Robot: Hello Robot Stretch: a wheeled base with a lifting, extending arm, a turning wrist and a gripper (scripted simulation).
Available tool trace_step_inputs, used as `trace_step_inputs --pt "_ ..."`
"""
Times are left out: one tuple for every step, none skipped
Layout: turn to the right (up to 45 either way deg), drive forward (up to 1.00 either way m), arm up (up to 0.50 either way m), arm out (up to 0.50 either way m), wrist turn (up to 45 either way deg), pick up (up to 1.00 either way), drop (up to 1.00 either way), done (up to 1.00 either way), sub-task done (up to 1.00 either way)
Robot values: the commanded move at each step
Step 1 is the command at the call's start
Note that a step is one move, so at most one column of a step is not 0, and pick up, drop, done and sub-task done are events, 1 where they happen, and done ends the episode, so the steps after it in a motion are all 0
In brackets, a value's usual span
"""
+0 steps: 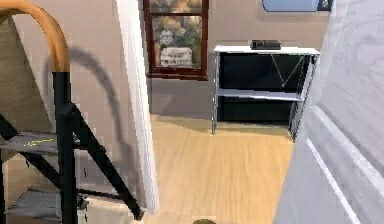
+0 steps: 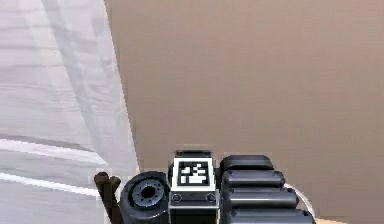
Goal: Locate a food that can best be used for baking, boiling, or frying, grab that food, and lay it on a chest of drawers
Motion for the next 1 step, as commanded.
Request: trace_step_inputs --pt "3.0 0.0 0.0 0.0 0.0 0.0 0.0 0.0 0.0"
